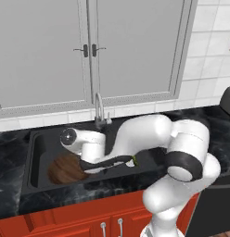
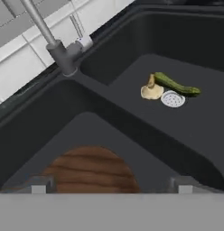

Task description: Dump the mushroom and squash from the bowl so the bowl can be washed. Place the bowl in the sink after clearing the leftovers.

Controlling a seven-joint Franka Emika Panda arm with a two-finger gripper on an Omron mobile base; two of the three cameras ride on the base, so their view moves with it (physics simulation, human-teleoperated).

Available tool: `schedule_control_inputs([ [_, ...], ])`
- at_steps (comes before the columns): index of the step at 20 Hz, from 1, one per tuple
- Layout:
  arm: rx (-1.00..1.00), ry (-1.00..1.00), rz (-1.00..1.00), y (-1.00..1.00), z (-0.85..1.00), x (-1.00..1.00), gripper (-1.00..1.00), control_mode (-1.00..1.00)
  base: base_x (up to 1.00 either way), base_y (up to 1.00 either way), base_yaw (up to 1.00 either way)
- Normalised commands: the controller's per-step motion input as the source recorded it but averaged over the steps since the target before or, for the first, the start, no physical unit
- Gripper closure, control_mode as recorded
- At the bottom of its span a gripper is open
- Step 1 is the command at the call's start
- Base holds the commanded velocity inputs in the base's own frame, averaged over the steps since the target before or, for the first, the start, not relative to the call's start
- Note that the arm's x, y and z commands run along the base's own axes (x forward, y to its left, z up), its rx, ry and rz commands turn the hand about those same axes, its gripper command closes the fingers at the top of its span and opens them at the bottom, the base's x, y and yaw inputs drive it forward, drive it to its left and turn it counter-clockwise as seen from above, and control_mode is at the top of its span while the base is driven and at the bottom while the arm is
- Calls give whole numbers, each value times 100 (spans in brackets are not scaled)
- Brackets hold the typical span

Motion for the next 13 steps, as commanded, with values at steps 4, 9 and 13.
schedule_control_inputs([
  [4, 2, -47, 0, -61, 82, -100, -100, -100, 0, 0, 0],
  [9, 0, -57, 0, -59, 83, -100, -100, -100, 0, 0, 0],
  [13, 0, -40, -8, -25, 26, -59, -100, -100, 0, 0, 0],
])
